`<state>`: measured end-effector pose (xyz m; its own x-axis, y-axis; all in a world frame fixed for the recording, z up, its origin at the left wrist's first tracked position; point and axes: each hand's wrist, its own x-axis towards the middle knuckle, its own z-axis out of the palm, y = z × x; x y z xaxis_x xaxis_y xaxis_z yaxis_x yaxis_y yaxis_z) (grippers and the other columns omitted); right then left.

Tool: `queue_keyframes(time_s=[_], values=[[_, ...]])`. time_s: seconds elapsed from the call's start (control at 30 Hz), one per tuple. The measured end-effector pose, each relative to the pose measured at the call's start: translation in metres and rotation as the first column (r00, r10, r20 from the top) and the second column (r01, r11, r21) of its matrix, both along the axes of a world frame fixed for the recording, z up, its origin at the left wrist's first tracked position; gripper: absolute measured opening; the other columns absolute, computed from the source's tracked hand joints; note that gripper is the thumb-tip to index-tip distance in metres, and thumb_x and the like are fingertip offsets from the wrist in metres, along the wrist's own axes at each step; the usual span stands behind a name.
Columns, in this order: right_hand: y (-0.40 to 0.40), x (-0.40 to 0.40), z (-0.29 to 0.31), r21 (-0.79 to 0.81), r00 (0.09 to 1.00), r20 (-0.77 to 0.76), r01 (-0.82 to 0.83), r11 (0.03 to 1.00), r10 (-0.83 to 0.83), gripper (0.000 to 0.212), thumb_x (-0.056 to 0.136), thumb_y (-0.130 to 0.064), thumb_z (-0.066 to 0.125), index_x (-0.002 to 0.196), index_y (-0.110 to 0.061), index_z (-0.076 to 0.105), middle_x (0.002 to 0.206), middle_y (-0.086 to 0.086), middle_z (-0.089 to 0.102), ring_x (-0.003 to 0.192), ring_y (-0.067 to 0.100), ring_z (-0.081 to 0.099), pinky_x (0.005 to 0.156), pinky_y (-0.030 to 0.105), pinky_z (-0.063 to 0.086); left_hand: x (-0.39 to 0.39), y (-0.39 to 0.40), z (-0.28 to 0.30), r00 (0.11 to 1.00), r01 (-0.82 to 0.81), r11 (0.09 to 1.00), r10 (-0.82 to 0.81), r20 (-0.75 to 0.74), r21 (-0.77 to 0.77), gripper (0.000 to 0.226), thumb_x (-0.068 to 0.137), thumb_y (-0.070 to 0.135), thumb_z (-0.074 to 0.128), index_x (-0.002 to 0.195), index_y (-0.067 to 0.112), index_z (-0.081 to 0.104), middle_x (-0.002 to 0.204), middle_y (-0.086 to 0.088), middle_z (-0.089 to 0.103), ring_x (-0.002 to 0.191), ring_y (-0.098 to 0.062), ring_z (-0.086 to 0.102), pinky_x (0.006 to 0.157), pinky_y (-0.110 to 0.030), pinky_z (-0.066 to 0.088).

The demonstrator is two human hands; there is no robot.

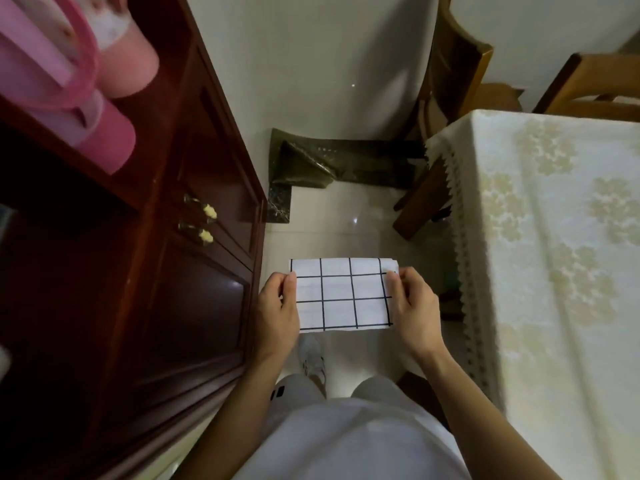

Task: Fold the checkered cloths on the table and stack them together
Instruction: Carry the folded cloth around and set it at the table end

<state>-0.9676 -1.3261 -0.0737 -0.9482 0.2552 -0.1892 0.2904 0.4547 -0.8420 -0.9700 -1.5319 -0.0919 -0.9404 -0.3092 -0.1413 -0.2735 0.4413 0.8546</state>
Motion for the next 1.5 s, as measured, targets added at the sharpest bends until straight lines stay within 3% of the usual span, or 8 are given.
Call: queue_keyframes(time_s=[0.3,0.5,0.7,0.87,1.0,1.2,1.37,1.5], values=[[-0.021,-0.086,0.007,-0.025,0.993,-0.025,0.112,0.993,-0.113,0.021,0.104,-0.026,0.047,0.09,-0.014,0.057,0.075,-0.008,0.06,0.066,-0.001,0.055,0.053,0.015,0.039,-0.115,-0.018,-0.002,0.994,0.107,0.994,-0.107,0.028,-0.003,0.035,0.102,0.034,0.048,0.068,0.029,0.043,0.053,0.009,0.043,0.05,-0.01,0.034,0.052,-0.038,0.035],[-0.007,-0.143,-0.002,0.003,0.989,-0.038,0.146,0.989,-0.146,0.018,0.105,-0.028,0.045,0.097,-0.016,0.056,0.08,-0.008,0.06,0.07,0.001,0.055,0.055,0.017,0.041,-0.182,-0.002,-0.008,0.986,0.169,0.985,-0.169,-0.003,0.024,0.036,0.103,0.026,0.048,0.068,0.02,0.043,0.054,0.006,0.033,0.051,-0.009,0.032,0.051,-0.034,0.028],[0.021,-0.229,-0.012,-0.024,0.985,-0.03,0.168,0.985,-0.169,0.016,0.105,-0.029,0.044,0.101,-0.019,0.055,0.088,-0.011,0.061,0.08,-0.004,0.058,0.059,0.011,0.044,-0.27,0.026,-0.001,0.976,0.219,0.976,-0.218,-0.023,0.001,0.036,0.103,0.025,0.048,0.068,0.03,0.044,0.054,0.009,0.038,0.049,-0.006,0.036,0.05,-0.032,0.031],[0.066,-0.305,-0.01,-0.041,0.978,-0.026,0.206,0.978,-0.207,0.018,0.105,-0.029,0.045,0.1,-0.015,0.056,0.087,-0.012,0.06,0.08,-0.004,0.057,0.06,0.014,0.044,-0.351,0.075,0.014,0.966,0.257,0.966,-0.258,-0.038,-0.026,0.037,0.103,0.022,0.048,0.067,0.029,0.043,0.054,0.011,0.041,0.05,-0.002,0.043,0.047,-0.017,0.029],[0.109,-0.349,0.002,-0.087,0.954,-0.019,0.298,0.951,-0.301,0.019,0.104,-0.029,0.045,0.099,-0.015,0.057,0.084,-0.011,0.062,0.077,-0.007,0.057,0.059,0.01,0.044,-0.405,0.124,0.021,0.946,0.323,0.946,-0.323,-0.021,-0.005,0.035,0.104,0.026,0.045,0.069,0.025,0.045,0.058,0.007,0.042,0.052,-0.006,0.041,0.049,-0.021,0.03],[0.171,-0.353,0.001,-0.079,0.853,0.01,0.521,0.85,-0.522,0.023,0.104,-0.04,0.042,0.102,-0.023,0.058,0.086,-0.012,0.066,0.077,0.003,0.062,0.061,0.021,0.048,-0.447,0.208,0.036,0.851,0.523,0.852,-0.523,-0.045,-0.003,0.025,0.103,0.019,0.046,0.081,0.011,0.052,0.066,0.014,0.049,0.059,0.009,0.053,0.051,-0.007,0.037],[0.208,-0.335,-0.002,-0.053,0.71,0.045,0.704,0.708,-0.703,0.022,0.103,-0.043,0.041,0.106,-0.028,0.057,0.085,-0.013,0.067,0.078,0.0,0.062,0.059,0.016,0.046,-0.466,0.267,0.032,0.7,0.714,0.7,-0.714,0.017,0.008,0.033,0.098,0.041,0.04,0.093,0.013,0.057,0.086,0.009,0.065,0.08,0.008,0.063,0.055,-0.008,0.046],[0.229,-0.311,-0.006,0.016,0.533,0.043,0.845,0.534,-0.845,0.021,0.103,-0.045,0.041,0.103,-0.029,0.054,0.081,-0.012,0.066,0.072,0.008,0.062,0.062,0.034,0.051,-0.469,0.318,0.028,0.538,0.842,0.539,-0.841,0.047,0.004,0.02,0.103,0.03,0.044,0.093,0.018,0.056,0.086,0.012,0.064,0.08,0.009,0.063,0.057,-0.008,0.048]])
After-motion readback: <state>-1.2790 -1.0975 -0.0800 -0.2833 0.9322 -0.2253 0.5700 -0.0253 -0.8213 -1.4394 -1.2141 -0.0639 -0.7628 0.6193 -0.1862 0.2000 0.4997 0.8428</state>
